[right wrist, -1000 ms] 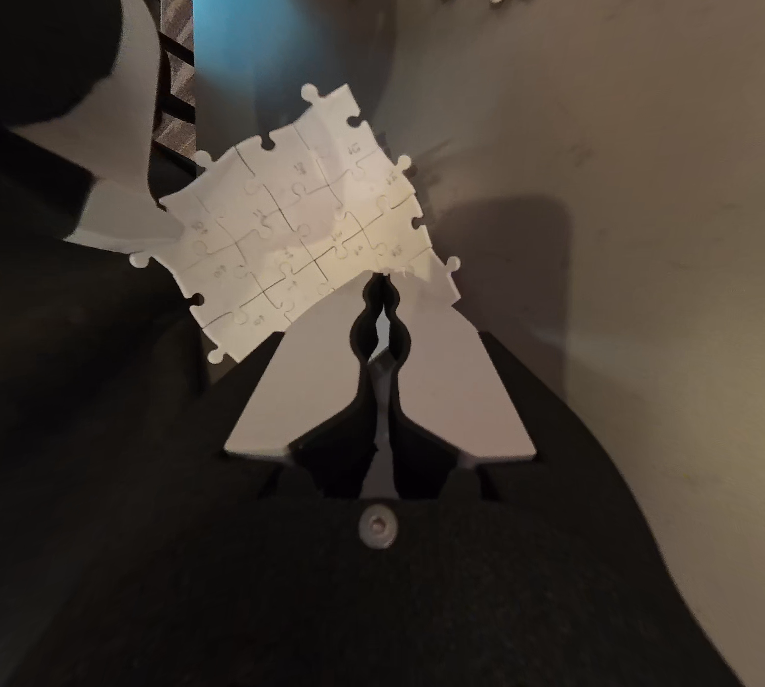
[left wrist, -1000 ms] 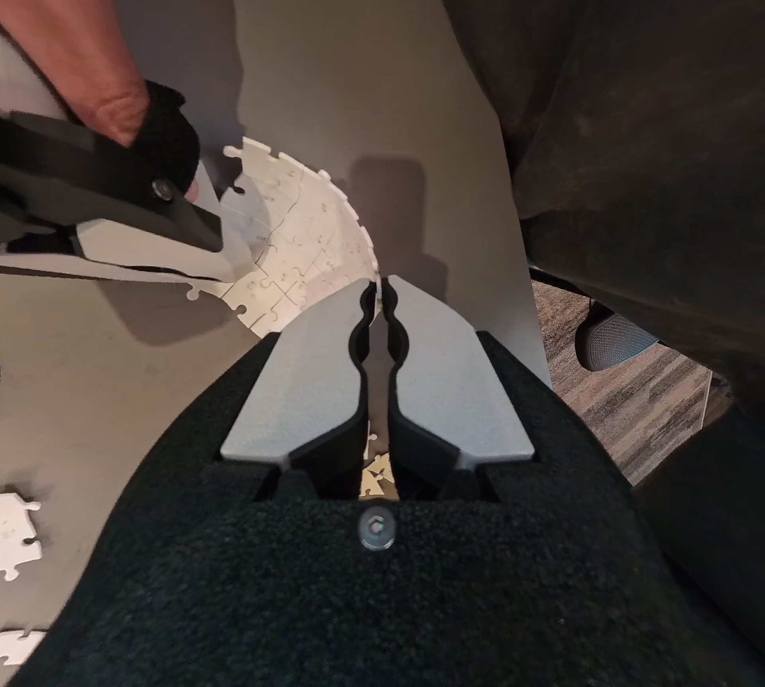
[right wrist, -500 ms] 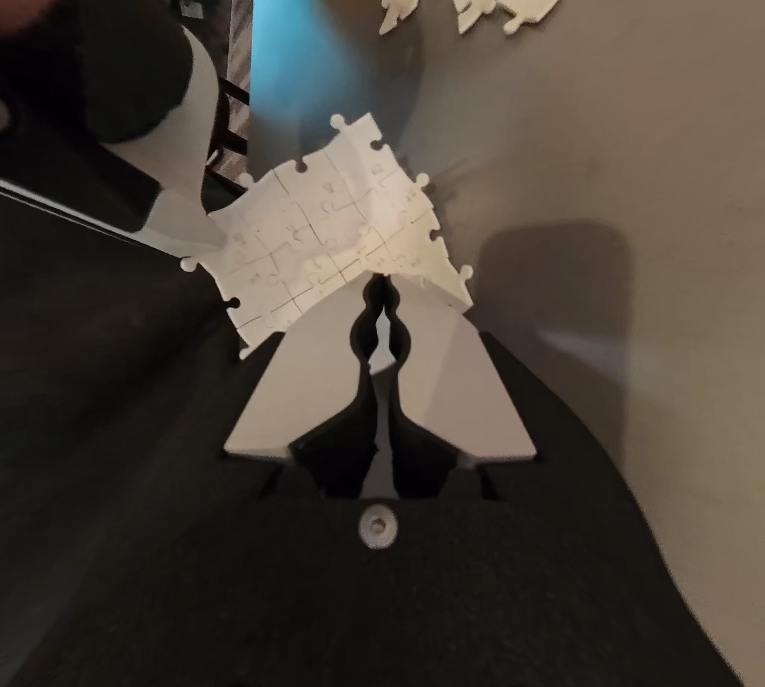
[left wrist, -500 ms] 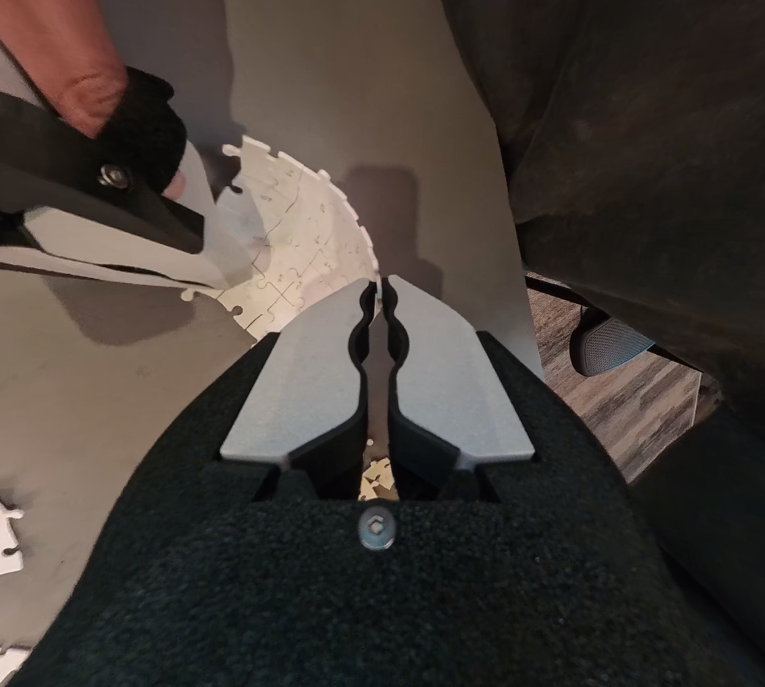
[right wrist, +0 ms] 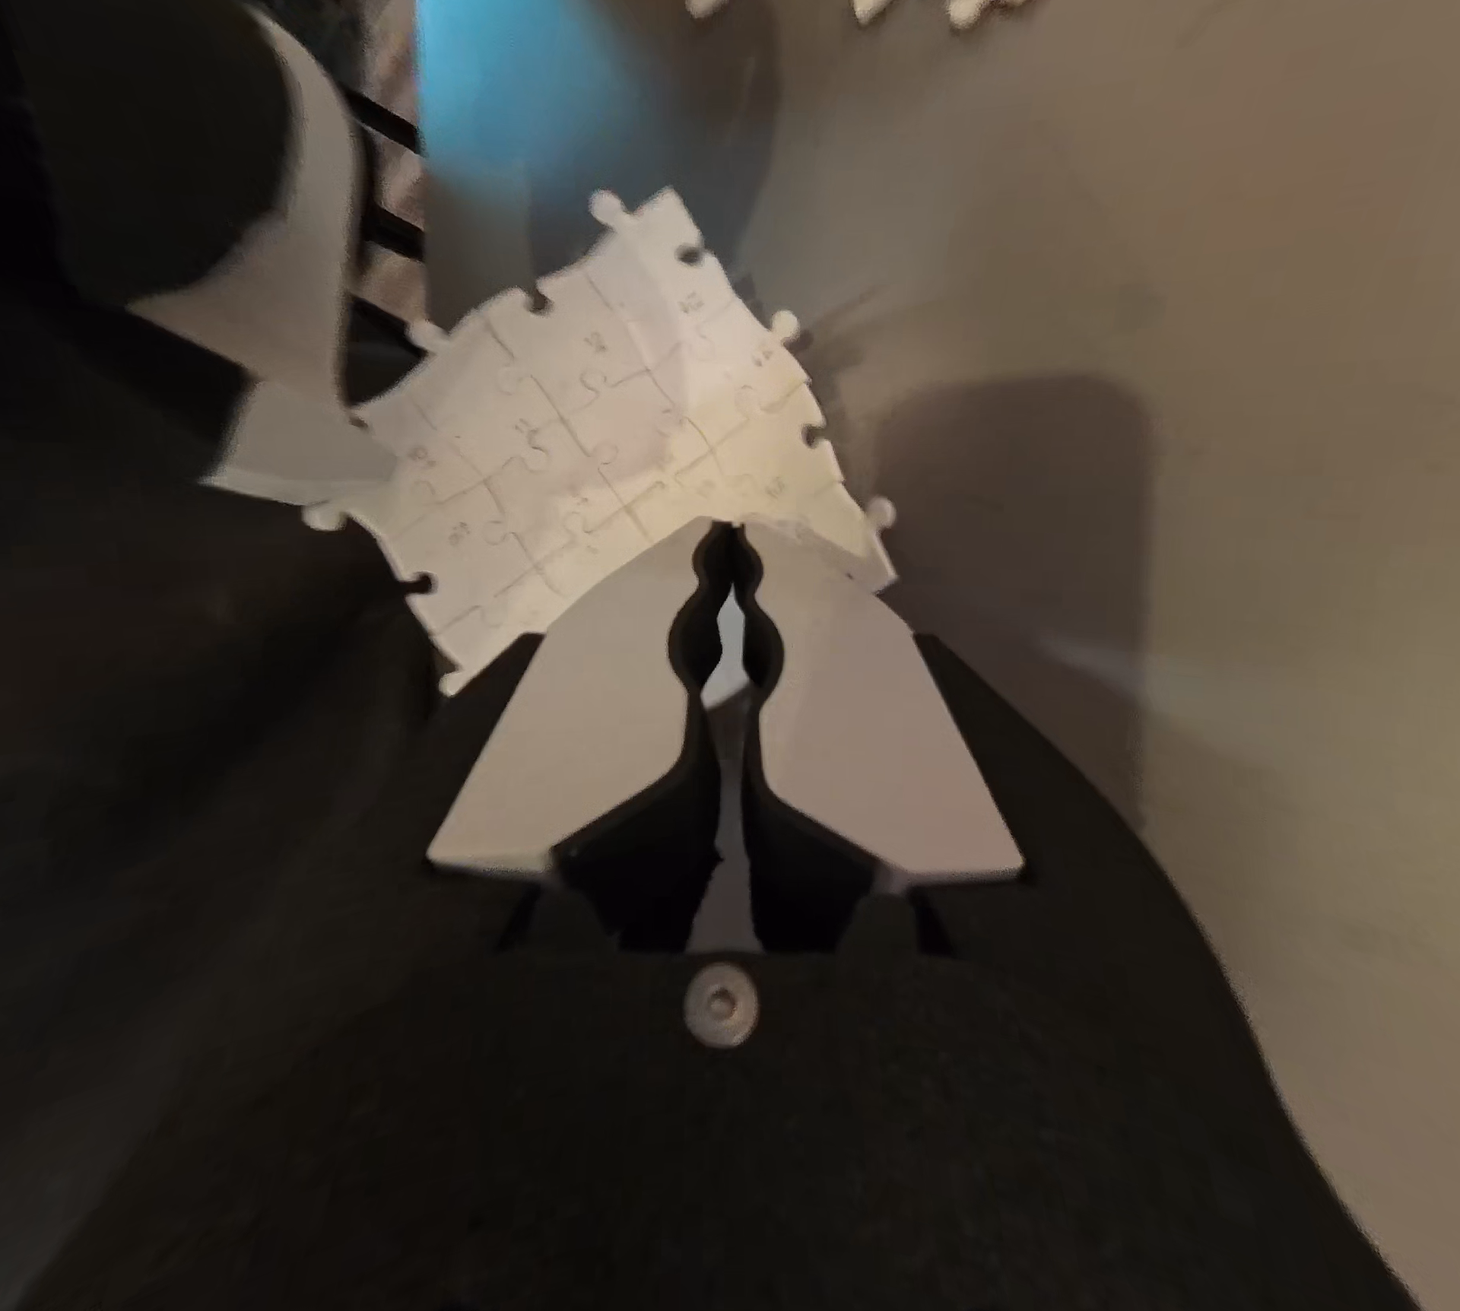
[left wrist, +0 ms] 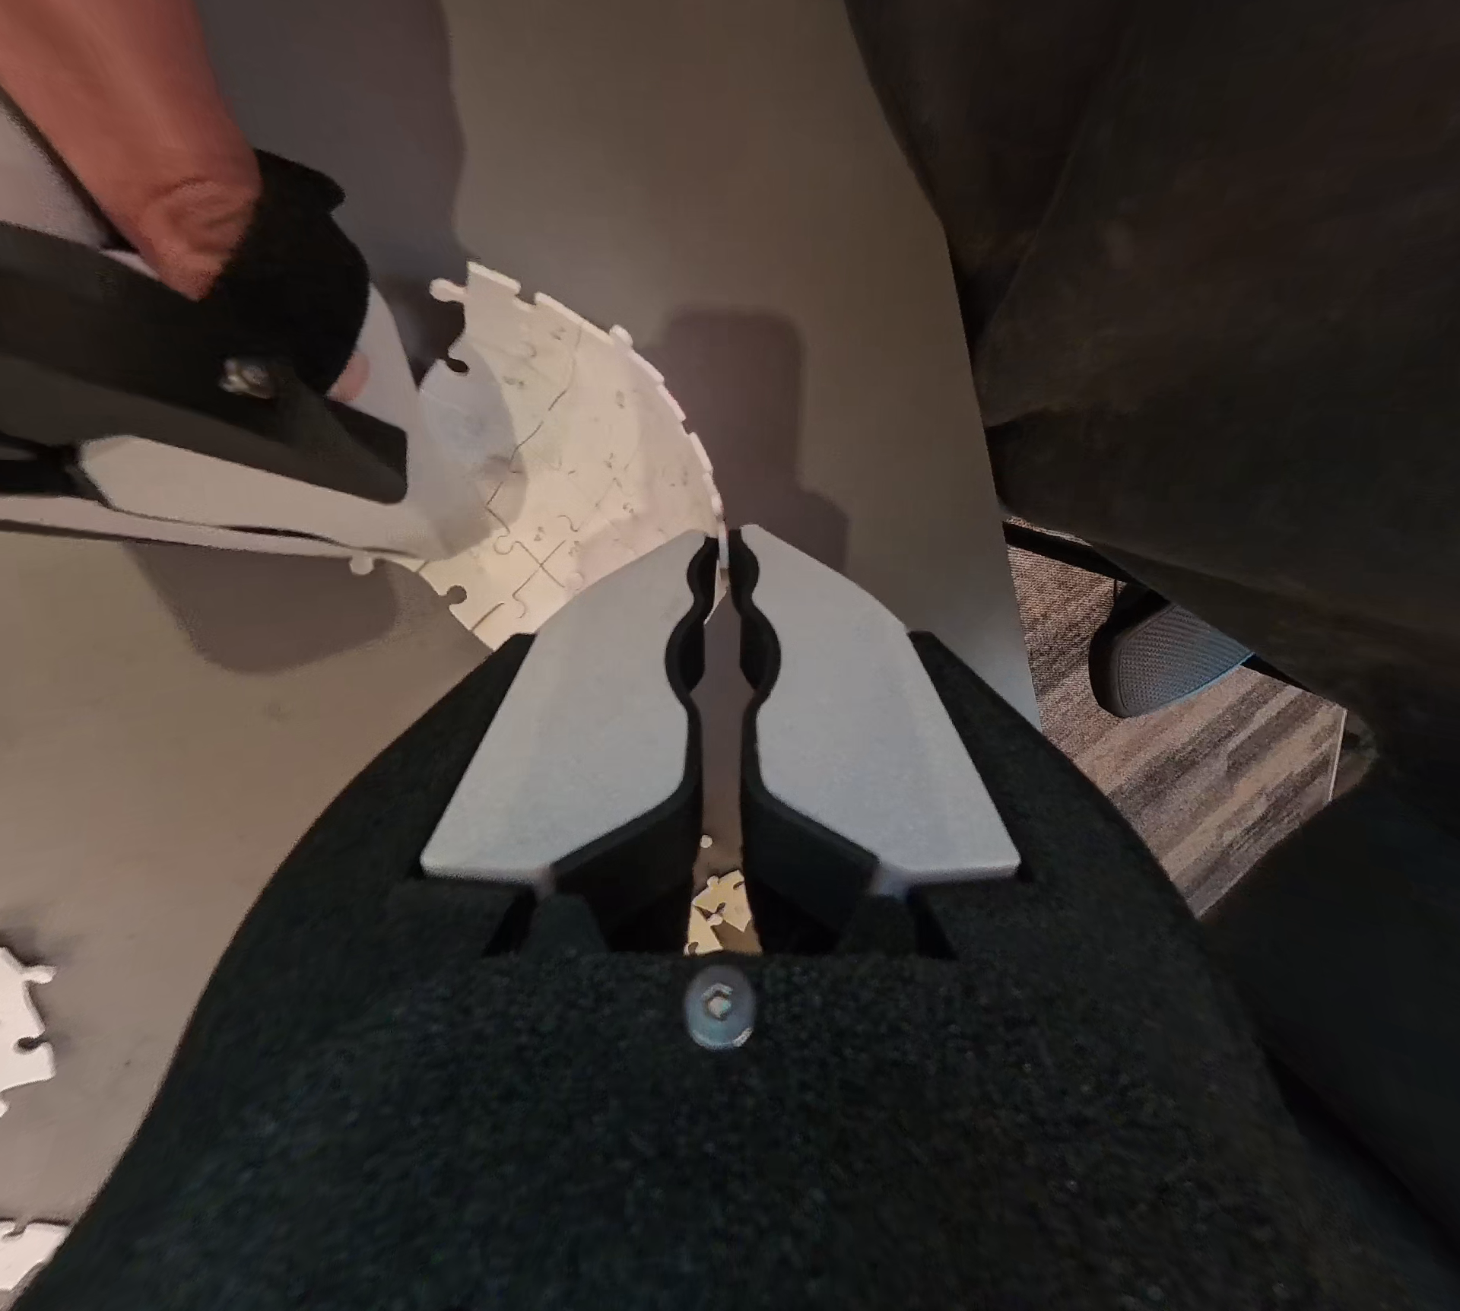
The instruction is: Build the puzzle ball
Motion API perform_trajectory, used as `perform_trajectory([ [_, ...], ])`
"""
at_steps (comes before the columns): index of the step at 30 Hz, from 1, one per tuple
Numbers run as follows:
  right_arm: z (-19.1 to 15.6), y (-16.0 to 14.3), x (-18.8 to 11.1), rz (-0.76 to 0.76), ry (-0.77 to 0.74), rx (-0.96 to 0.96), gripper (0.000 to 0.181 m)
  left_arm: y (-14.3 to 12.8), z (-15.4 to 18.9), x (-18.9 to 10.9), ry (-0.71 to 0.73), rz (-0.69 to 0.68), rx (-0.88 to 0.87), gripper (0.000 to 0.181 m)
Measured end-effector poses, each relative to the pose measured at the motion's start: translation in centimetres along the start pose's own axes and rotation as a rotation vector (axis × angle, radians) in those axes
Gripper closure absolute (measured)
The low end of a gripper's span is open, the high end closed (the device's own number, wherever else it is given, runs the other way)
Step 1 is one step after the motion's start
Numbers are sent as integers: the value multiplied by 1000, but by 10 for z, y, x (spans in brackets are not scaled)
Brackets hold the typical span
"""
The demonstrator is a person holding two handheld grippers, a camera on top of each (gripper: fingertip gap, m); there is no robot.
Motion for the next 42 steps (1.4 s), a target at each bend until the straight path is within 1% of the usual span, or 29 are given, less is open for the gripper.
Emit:
perform_trajectory([
  [1, -3, 3, -3, 34, 52, 12, 181, 0, 0, 0, 2, 2, -1, 179],
  [2, -4, 5, -4, 47, 60, 13, 181, -1, 0, 0, 4, 3, -2, 179],
  [4, -1, 1, 0, 1, 28, 6, 181, -1, 1, 0, 5, 0, -3, 179],
  [5, 4, -4, 6, -45, -10, 4, 180, -1, 1, 1, 1, -1, -1, 179],
  [6, 4, -4, 6, -26, 23, 30, 180, -1, 1, 1, -4, -4, -2, 179],
  [10, 3, -3, 4, -40, -26, -6, 181, 0, 2, 3, -7, -5, 0, 179],
  [11, 2, -2, 3, -38, -12, -7, 181, 0, 2, 3, -5, -6, -1, 179],
  [13, -2, 4, -4, 42, 72, 23, 181, -1, 1, 2, -1, -1, -2, 179],
  [16, -3, 5, -6, 55, 92, 25, 181, -1, 1, 2, 0, 1, -2, 179],
  [18, 3, -3, 6, -33, 35, 7, 181, 0, 1, 2, -2, -2, -1, 179],
  [19, 3, -3, 7, -41, 39, 29, 181, 0, 1, 2, -3, -2, -1, 179],
  [22, 3, -2, 5, -52, -14, -7, 181, 0, 0, 3, 7, -9, 1, 178],
  [23, 4, -1, 4, -54, -8, 0, 181, -1, 0, 3, 6, -10, -1, 178],
  [25, 2, 4, -6, 37, 96, 33, 181, -1, 1, 3, 7, -6, -3, 178],
  [27, 10, 7, -15, 75, 54, 58, 181, -2, 1, 3, 8, -6, -5, 178],
  [29, 12, 10, -19, 97, 60, 70, 181, -2, 1, 4, 3, -6, -5, 178],
  [32, 11, 11, -9, 29, 30, 43, 181, -1, 0, 3, -2, -5, -4, 178],
  [34, 15, 8, 1, -38, -30, 30, 180, 1, -1, 2, -9, -1, -3, 178],
  [36, 15, 9, 3, -30, -24, 26, 181, 2, -1, 1, -9, 11, -3, 178],
  [42, 12, 10, 3, -50, -67, -20, 181, -4, -3, -2, -30, 15, -27, 179],
])
Point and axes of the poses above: each gripper's, where its closed fingertips meet, x out along the fingers, y out of its top, z = x × y across the jaws, the point moved 7 cm from there along -x, back along the fingers, and after that the axes turned 6 degrees about -y, right-handed, at the moved point
